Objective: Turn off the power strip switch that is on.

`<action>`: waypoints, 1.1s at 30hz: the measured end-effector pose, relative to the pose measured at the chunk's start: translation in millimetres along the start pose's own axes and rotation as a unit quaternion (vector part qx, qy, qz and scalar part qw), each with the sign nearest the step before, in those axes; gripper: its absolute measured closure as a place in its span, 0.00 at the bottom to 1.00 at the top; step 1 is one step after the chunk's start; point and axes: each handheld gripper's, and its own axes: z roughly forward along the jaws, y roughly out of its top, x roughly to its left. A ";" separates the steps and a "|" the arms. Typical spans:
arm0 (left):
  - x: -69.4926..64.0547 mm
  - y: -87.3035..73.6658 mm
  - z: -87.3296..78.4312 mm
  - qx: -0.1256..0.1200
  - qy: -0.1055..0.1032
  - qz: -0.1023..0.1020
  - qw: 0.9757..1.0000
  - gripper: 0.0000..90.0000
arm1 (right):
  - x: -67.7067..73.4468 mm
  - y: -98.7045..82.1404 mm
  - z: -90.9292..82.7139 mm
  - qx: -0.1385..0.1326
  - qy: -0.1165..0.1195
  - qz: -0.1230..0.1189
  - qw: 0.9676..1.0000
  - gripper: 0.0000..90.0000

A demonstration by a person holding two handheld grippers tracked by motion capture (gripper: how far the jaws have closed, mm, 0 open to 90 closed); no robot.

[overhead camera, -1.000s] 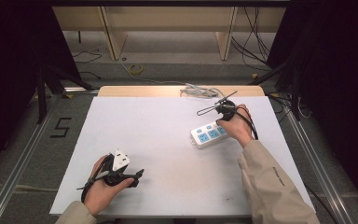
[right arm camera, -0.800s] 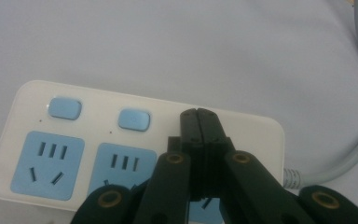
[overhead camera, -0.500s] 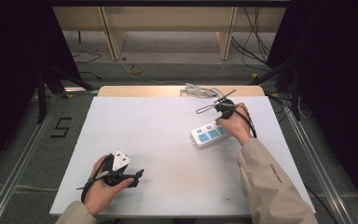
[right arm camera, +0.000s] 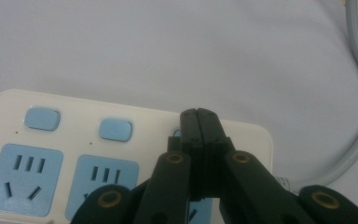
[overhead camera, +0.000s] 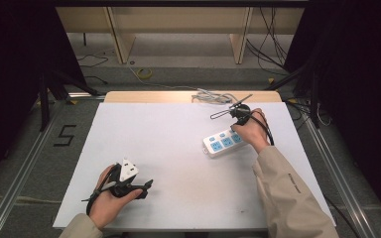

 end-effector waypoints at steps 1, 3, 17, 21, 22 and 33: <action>0.0 0.0 -0.1 0.000 0.000 0.000 1.000 0.22 | -0.2 0.1 0.3 0.000 0.001 0.001 1.000 1.00; 0.2 0.0 -0.2 0.001 0.000 0.000 1.000 0.22 | -0.8 0.4 0.8 0.001 0.000 0.001 1.000 1.00; 0.4 0.0 -0.6 0.000 0.001 0.000 1.000 0.22 | -2.4 1.7 4.4 0.005 0.003 0.003 1.000 1.00; 0.5 0.0 -0.5 0.000 0.000 0.000 1.000 0.22 | -2.4 2.3 4.8 0.007 0.003 0.004 1.000 1.00; 0.4 0.0 -0.4 0.000 0.000 0.001 1.000 0.22 | -2.3 2.5 4.9 0.006 0.004 0.004 1.000 1.00; 0.3 0.1 -0.5 0.000 0.001 0.001 1.000 0.22 | 0.5 3.7 5.2 0.008 0.003 -0.002 1.000 1.00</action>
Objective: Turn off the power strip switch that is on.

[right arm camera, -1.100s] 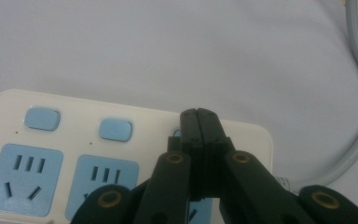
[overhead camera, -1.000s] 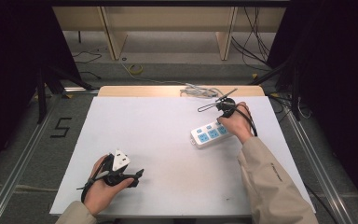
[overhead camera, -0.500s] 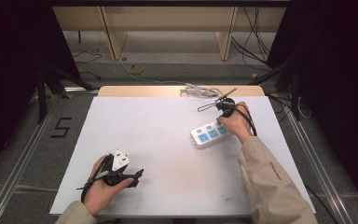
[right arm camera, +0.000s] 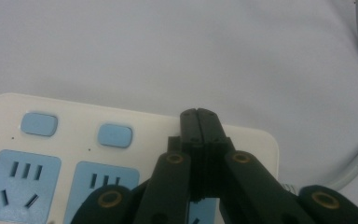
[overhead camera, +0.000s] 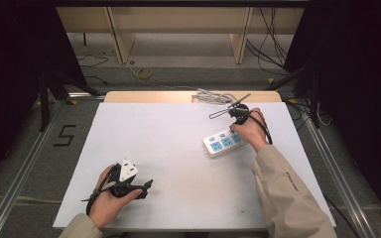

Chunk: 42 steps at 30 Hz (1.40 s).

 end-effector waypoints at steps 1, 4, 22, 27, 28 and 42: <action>0.1 0.0 -0.1 0.001 0.000 0.001 1.000 0.22 | 0.0 0.0 0.0 0.000 0.000 0.000 1.000 1.00; -0.1 0.0 0.0 0.000 0.000 0.000 1.000 0.22 | 0.6 0.5 0.1 0.002 -0.001 -0.001 1.000 1.00; -0.7 0.1 0.3 0.000 0.000 0.000 1.000 0.22 | 3.8 0.6 0.0 0.010 -0.014 -0.015 1.000 1.00; -0.5 0.0 0.3 0.000 0.001 0.000 1.000 0.22 | 3.0 0.4 0.0 0.009 -0.010 -0.013 1.000 1.00; -0.5 0.0 0.4 0.000 0.000 0.000 1.000 0.22 | 2.8 0.4 0.0 0.009 -0.009 -0.013 1.000 1.00; -0.9 0.3 0.6 0.001 0.000 0.000 1.000 0.22 | 3.8 2.4 1.4 0.016 -0.013 -0.015 1.000 1.00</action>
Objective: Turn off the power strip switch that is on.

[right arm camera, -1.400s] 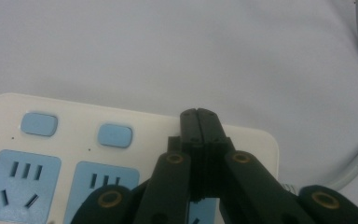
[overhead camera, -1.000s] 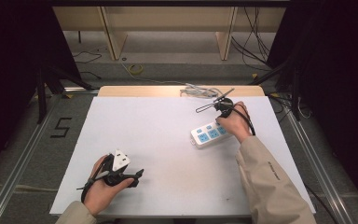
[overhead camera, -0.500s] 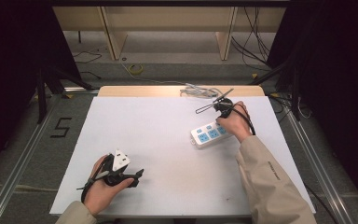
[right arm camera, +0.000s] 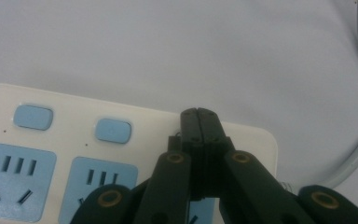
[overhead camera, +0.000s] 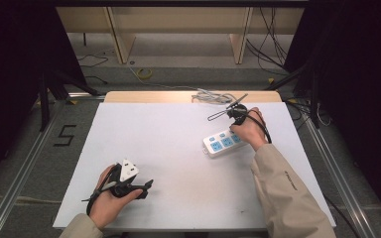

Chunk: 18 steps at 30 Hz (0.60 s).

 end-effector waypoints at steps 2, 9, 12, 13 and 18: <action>-0.1 0.0 0.0 0.000 0.000 0.000 1.000 0.22 | 0.3 0.5 0.0 0.002 -0.001 -0.003 1.000 1.00; -0.1 0.0 0.1 0.000 0.000 0.001 1.000 0.22 | 0.2 0.3 0.0 0.000 -0.001 -0.003 1.000 1.00; -0.1 0.0 0.2 0.000 0.000 0.000 1.000 0.22 | 0.3 0.2 0.1 0.000 -0.001 -0.004 1.000 1.00; 0.0 0.0 0.2 0.000 0.000 0.001 1.000 0.22 | 0.2 0.2 0.1 0.000 -0.001 -0.004 1.000 1.00; 0.1 0.0 0.2 0.000 0.000 0.000 1.000 0.22 | -0.2 0.0 0.0 -0.001 0.000 -0.001 1.000 1.00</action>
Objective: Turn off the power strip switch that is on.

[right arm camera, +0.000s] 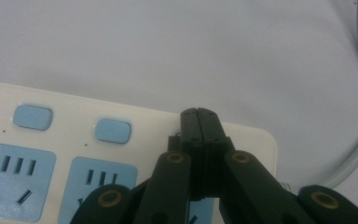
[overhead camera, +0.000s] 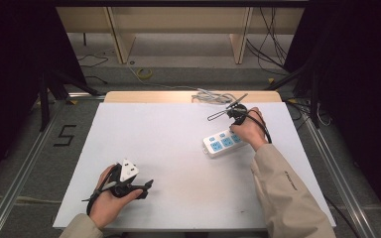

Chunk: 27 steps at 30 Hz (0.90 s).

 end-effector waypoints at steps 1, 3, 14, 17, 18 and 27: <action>0.0 0.0 0.0 0.000 0.000 0.000 1.000 0.22 | -0.1 -0.2 -0.1 0.000 0.001 0.001 1.000 1.00; 0.0 -0.1 0.1 0.000 0.000 -0.001 1.000 0.22 | -0.5 -0.8 -0.2 -0.003 0.002 0.002 1.000 1.00; 0.0 0.1 0.3 0.000 0.000 0.001 1.000 0.22 | -0.5 -2.1 -0.4 -0.008 0.002 0.002 1.000 1.00; -0.1 0.1 0.2 0.000 -0.001 0.001 1.000 0.22 | -0.2 -2.0 0.0 -0.011 0.002 0.003 1.000 1.00; -0.1 0.1 0.3 0.000 -0.001 0.001 1.000 0.22 | -0.1 -1.8 -0.1 -0.010 0.001 0.003 1.000 1.00; -0.2 0.0 0.2 0.000 0.000 -0.001 1.000 0.22 | 1.0 -2.0 0.0 -0.011 -0.003 0.002 1.000 1.00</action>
